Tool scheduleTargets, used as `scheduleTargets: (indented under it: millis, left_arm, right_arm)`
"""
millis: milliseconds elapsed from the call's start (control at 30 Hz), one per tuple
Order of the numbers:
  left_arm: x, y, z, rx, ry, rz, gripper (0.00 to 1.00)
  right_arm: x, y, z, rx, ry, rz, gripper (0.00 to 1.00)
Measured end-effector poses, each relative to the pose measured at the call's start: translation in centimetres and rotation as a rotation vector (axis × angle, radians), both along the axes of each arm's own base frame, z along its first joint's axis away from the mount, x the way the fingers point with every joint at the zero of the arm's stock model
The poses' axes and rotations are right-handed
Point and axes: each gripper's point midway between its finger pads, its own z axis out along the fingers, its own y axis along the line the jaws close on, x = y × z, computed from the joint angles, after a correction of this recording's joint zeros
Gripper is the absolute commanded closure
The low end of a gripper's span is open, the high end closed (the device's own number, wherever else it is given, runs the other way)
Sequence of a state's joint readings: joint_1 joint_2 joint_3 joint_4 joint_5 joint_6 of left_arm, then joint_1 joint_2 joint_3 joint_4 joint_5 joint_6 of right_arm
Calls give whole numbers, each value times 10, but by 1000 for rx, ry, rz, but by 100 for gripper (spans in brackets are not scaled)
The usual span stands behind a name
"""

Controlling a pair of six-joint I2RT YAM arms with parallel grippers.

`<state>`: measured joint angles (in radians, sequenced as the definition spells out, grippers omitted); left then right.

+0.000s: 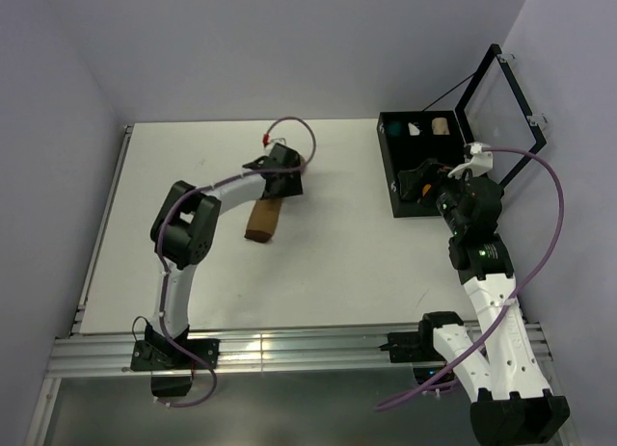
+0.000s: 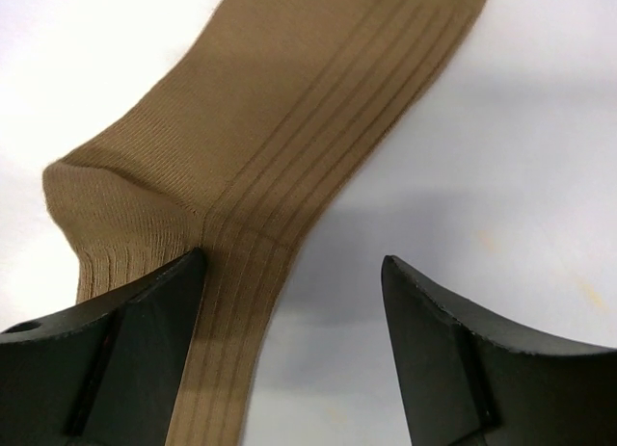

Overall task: Roll the socks
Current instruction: Move the sock to the center of the board.

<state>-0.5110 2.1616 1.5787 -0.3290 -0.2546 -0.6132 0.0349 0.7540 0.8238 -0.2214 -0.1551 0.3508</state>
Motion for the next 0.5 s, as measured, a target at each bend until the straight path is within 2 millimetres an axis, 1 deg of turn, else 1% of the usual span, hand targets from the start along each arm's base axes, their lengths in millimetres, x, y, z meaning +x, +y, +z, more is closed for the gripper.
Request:
scheduleTargets:
  millis: [33, 100, 133, 167, 200, 267, 367, 400, 500]
  left_arm:
    - [-14, -16, 0, -5, 2, -39, 21]
    - [-43, -41, 0, -16, 8, -105, 21]
    - [-57, -50, 0, -23, 17, -132, 21]
    - [-66, -55, 1, -30, 22, -144, 21]
    - [-75, -59, 1, -36, 34, -156, 21]
    - [-88, -62, 3, -46, 55, -167, 21]
    - [-96, -60, 10, -52, 74, -161, 20]
    - [-98, -59, 16, -57, 75, -154, 19]
    - [-98, -55, 49, -86, 30, -136, 17]
  right_arm:
    - [0, 0, 0, -2, 0, 1, 11]
    - [0, 0, -1, -5, 1, 2, 12]
    - [0, 0, -1, -8, 2, 5, 12]
    - [0, 1, -1, -12, 2, 7, 13]
    - [0, 1, -2, -15, 2, 11, 13]
    - [0, 4, -3, -28, 4, 24, 14]
    - [0, 15, -6, -52, 9, 58, 14]
    - [0, 20, -7, -64, 11, 75, 14]
    - [-2, 39, -13, -101, 18, 139, 14]
